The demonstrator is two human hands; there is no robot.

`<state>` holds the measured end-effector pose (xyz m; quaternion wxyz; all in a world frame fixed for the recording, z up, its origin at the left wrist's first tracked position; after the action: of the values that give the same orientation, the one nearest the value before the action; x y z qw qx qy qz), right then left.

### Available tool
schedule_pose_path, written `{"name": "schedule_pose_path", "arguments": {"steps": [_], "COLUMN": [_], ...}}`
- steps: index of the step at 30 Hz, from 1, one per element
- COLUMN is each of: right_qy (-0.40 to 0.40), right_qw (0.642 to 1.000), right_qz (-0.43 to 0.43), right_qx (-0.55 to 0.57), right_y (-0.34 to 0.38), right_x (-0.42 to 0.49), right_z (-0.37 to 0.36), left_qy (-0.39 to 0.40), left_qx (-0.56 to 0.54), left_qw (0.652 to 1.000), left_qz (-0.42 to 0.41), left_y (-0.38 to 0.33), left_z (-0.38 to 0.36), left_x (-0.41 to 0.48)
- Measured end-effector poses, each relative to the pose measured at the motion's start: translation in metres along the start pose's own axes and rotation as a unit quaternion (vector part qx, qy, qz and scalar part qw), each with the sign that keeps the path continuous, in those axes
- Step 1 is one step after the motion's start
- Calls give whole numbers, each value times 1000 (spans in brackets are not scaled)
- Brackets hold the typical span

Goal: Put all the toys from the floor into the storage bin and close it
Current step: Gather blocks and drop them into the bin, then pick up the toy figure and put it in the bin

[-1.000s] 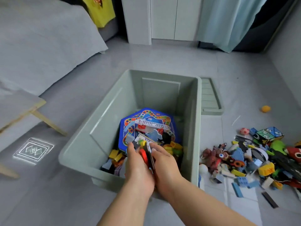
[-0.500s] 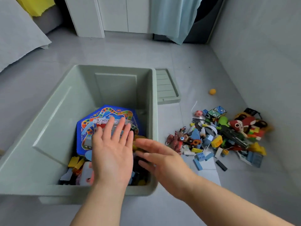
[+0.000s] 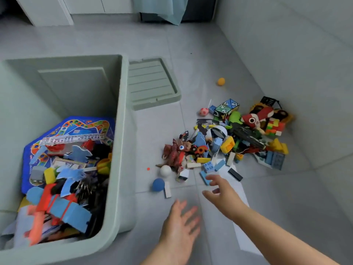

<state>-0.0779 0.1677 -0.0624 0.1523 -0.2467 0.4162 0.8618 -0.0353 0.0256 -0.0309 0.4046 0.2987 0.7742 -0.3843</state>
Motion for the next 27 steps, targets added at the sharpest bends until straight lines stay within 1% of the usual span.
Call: {"name": "schedule_pose_path", "arguments": {"steps": [2, 4, 5, 7, 9, 10, 11, 13, 14, 15, 17, 19, 21, 23, 24, 25, 27], "right_qy": [23, 28, 29, 37, 46, 42, 28, -3, -11, -19, -54, -106, -135, -139, -142, -144, -137], "right_qw": [986, 951, 932, 914, 903, 897, 893, 897, 899, 902, 916, 932, 946, 953, 950, 945, 942], "right_qz": [100, 184, 211, 222, 205, 205, 215, 245, 259, 271, 294, 306, 288, 259, 254, 257, 267], "right_qx": [-132, -248, -292, -338, -374, -390, -394, -368, -352, -334, -267, -163, -56, 69, 115, 140, 148], "right_y": [12, 30, 38, 48, 47, 44, 40, 27, 19, 9, -12, -28, -35, -32, -28, -23, -13], "right_x": [28, 58, 74, 101, 120, 126, 127, 123, 119, 114, 103, 88, 72, 52, 42, 32, 14], "right_z": [-12, -29, -38, -54, -65, -68, -70, -68, -66, -62, -54, -45, -38, -33, -31, -28, -20], "left_qy": [-23, -27, -30, -45, -66, -80, -95, -117, -123, -124, -110, -91, -77, -37, 0, 41, 100], "left_qx": [-53, -107, -127, -142, -132, -110, -66, 47, 72, 76, 39, 2, 20, 53, 58, 55, 23], "left_qw": [998, 993, 990, 986, 982, 981, 979, 967, 960, 957, 964, 970, 974, 981, 985, 987, 986], "left_qz": [-8, -34, -48, -76, -115, -139, -168, -223, -241, -251, -239, -225, -212, -181, -161, -144, -131], "left_y": [-2, -5, -5, -7, -10, -12, -16, -24, -29, -35, -44, -46, -38, -24, -18, -13, -14], "left_z": [13, 24, 29, 33, 30, 28, 27, 26, 27, 27, 29, 25, 14, -1, -9, -16, -28], "left_x": [31, 50, 56, 61, 61, 63, 65, 70, 74, 77, 83, 88, 91, 90, 88, 84, 75]}}
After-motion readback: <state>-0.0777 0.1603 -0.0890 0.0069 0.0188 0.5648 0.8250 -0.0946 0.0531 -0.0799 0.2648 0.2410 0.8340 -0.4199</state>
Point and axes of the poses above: each hand's wrist, its own x-axis towards the middle knuckle, its own z-axis out of the back of the hand, y = z × x, the point moved 1 cm from there along x, towards the middle knuckle, and after that the axes turned 2 degrees about -z, right-handed, at the moved point
